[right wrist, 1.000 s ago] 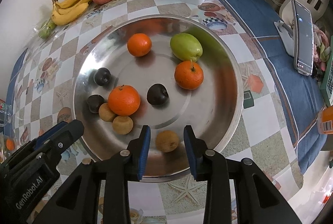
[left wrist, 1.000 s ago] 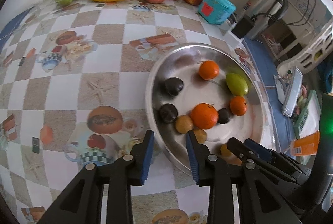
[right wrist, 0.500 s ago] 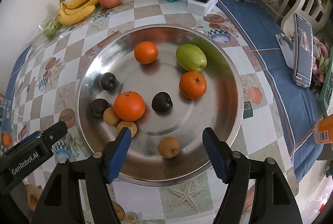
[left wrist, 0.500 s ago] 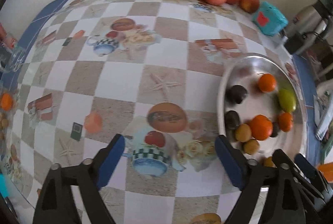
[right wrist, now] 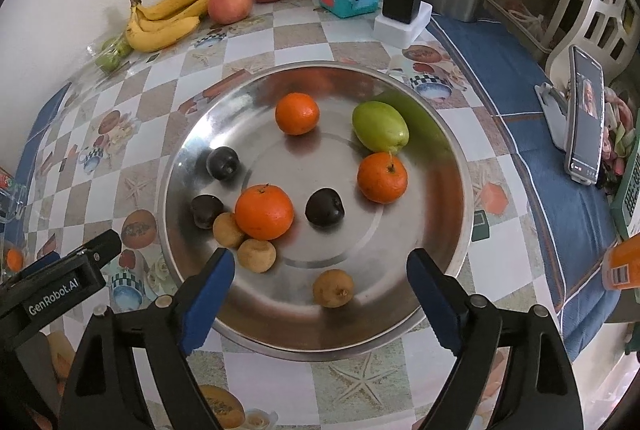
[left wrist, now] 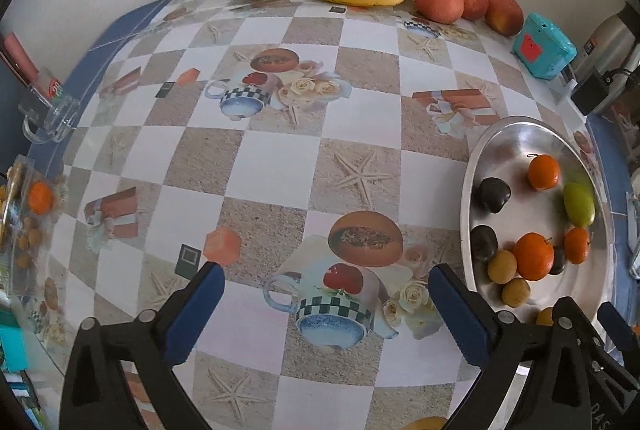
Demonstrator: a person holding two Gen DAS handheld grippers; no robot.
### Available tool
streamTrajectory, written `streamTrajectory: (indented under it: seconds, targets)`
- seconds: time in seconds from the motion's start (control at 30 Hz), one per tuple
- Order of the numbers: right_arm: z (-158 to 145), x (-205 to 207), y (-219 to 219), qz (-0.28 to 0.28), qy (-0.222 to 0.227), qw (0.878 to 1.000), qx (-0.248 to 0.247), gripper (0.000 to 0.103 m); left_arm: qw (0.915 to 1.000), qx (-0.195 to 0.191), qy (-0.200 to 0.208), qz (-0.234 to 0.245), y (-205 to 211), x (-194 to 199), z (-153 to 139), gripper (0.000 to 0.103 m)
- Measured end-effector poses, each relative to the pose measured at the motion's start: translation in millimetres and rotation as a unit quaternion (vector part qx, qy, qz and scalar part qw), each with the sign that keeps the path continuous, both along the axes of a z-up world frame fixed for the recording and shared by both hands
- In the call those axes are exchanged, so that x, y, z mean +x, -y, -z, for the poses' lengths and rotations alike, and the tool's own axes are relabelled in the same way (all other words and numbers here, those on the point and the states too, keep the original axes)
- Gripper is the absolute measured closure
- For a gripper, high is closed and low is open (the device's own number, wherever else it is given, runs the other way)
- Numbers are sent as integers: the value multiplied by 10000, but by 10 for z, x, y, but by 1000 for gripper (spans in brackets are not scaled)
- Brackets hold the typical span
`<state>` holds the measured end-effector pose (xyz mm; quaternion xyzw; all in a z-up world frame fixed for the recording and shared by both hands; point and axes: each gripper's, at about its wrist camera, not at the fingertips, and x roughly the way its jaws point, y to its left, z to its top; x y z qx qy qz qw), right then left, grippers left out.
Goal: Organize fruits
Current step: 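Withdraw both open tools up and away from the bowl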
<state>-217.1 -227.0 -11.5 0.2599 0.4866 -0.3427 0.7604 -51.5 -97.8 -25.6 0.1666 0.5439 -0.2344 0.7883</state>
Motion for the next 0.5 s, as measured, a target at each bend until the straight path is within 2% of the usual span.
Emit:
streamTrajectory:
  seconds: [0.33,0.5]
  targets:
    - [14,-29,-101,-63,-15,10000,21,15,9980,344,536,33,-75,-72,-88,0]
    - [-70,-51,-188,-141,131,9998,-29,15,9968,611,502,91,-131,-101,-69,0]
